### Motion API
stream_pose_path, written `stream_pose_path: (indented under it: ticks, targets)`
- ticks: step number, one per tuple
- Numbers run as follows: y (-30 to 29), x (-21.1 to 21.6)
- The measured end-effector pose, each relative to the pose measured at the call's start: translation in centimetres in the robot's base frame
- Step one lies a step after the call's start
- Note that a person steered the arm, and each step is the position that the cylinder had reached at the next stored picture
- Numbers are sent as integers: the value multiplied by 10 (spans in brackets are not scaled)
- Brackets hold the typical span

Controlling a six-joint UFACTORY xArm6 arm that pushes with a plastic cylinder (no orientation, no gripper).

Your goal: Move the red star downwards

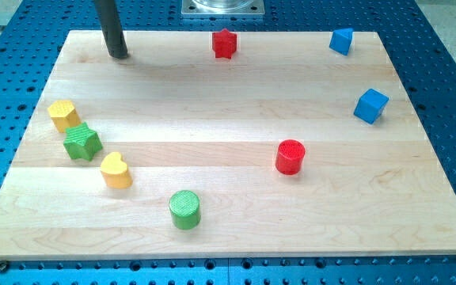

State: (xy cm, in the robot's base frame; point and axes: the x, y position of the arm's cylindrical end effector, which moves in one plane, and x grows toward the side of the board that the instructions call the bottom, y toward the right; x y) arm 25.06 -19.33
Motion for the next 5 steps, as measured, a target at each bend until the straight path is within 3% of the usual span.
stream_pose_path:
  ticks: [1,2,4,5]
  targets:
    - [5,9]
    - [30,-10]
    - [156,-25]
    - [172,-55]
